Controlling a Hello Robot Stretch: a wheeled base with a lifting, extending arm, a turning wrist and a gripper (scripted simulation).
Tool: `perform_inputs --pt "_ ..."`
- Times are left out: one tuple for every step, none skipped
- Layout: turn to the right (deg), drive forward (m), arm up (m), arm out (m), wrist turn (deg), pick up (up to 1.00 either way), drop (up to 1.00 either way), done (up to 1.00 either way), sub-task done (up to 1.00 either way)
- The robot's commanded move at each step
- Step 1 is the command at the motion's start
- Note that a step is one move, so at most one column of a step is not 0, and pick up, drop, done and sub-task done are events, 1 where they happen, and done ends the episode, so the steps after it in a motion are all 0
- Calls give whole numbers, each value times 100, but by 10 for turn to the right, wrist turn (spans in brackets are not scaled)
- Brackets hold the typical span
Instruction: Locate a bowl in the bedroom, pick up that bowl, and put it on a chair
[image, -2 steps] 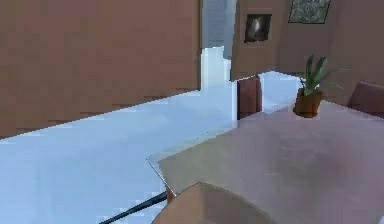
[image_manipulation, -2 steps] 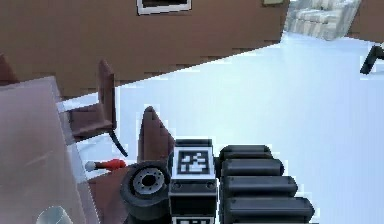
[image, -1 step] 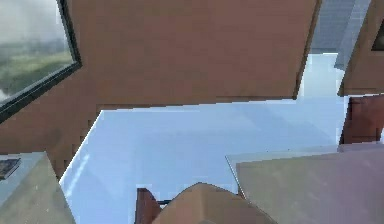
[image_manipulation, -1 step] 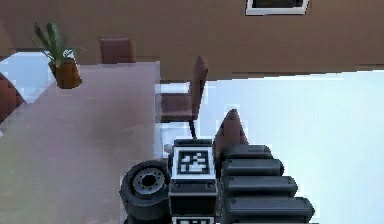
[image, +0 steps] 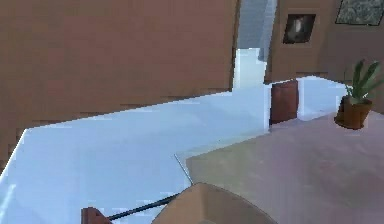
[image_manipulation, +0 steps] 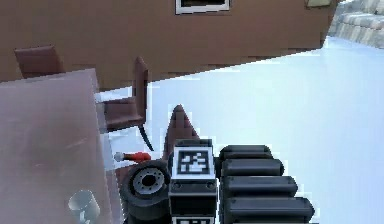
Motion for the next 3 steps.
perform_inputs --pt "-150 0 0 0 0 0 0 0 0" --pt "150 0 0 0 0 0 0 0 0" --pt "450 0 0 0 0 0 0 0 0"
